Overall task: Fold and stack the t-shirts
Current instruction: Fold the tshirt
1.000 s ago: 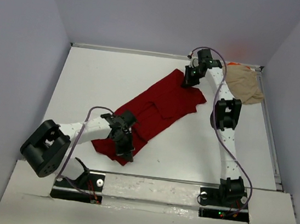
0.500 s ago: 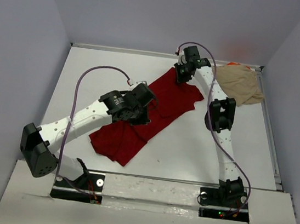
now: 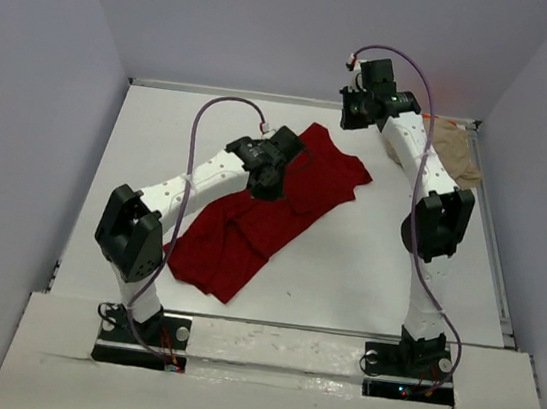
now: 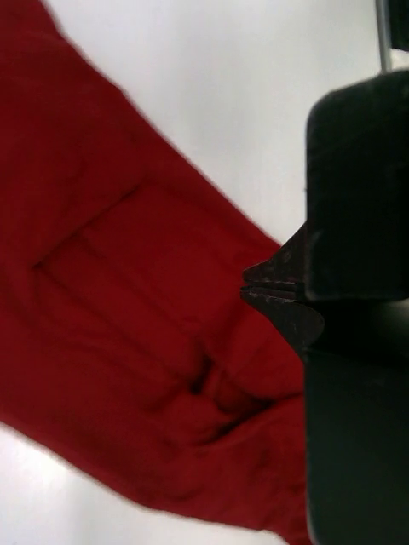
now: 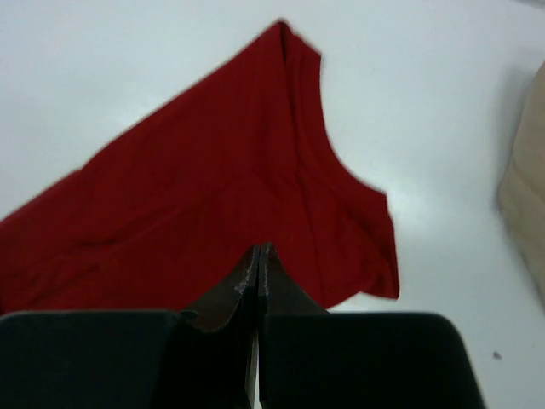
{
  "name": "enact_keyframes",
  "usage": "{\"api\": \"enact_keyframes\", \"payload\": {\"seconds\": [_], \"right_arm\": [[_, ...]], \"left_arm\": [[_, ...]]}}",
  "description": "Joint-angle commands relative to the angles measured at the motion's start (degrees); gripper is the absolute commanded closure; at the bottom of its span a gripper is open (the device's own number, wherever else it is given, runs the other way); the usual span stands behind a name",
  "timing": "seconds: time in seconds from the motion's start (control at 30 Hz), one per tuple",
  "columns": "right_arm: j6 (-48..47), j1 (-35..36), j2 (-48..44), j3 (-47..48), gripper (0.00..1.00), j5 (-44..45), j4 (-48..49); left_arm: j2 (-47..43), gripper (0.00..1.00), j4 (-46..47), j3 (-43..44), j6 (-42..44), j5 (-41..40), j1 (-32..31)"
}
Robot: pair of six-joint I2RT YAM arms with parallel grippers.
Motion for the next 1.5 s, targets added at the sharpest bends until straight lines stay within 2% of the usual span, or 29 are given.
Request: {"api": "enact_keyframes", "payload": {"seconds": [0.0, 0.13, 0.23, 0.3, 0.33, 0.47, 0.63, 0.8, 0.9, 1.23, 1.47], "right_arm": [[4.1, 2.2, -8.8, -14.5, 1.00, -0.7, 0.4], [6.8, 2.7, -15.4, -29.8, 1.00, -1.5, 3.1], [8.3, 2.7, -17.9, -33.4, 1.00, -1.9, 3.9], [8.9, 2.7, -18.2, -33.8, 1.00, -2.5, 4.0], [9.2, 2.7, -18.1, -33.8, 1.00, -2.6, 3.9], [9.6, 4.0, -16.8, -33.8, 1.00, -1.6, 4.0], [9.6, 5.3, -13.9, -32.4, 1.00, -2.4, 2.3], [9.7, 6.6, -9.7, -30.3, 1.00, 0.5, -0.1], [10.1, 6.6, -7.5, -29.3, 1.00, -2.2, -1.1], [10.0, 7.1, -5.1, -27.8, 1.00, -1.9, -0.1], [10.0, 7.1, -6.7, -28.3, 1.00, -1.1, 0.5]], "left_arm": [[3.1, 1.00, 0.3, 9.1, 6.0, 2.9, 12.6], [11.3, 1.00, -1.2, 22.3, 8.9, 8.3, 19.1], [24.7, 1.00, -6.3, 36.4, 11.5, 13.1, 21.2], [29.8, 1.00, -9.0, 46.1, 12.6, 16.7, 21.6], [31.4, 1.00, -8.5, 46.9, 12.6, 17.0, 21.6], [34.9, 1.00, -6.9, 46.5, 13.1, 19.7, 21.5], [33.8, 1.00, -3.8, 40.2, 13.8, 19.8, 21.6], [31.8, 1.00, -1.4, 35.6, 15.6, 20.4, 21.7], [33.1, 1.00, -2.4, 37.6, 16.7, 21.4, 21.7], [33.7, 1.00, -2.5, 41.1, 18.0, 22.5, 20.8], [35.3, 1.00, -0.9, 41.5, 20.0, 32.5, 19.6]]}}
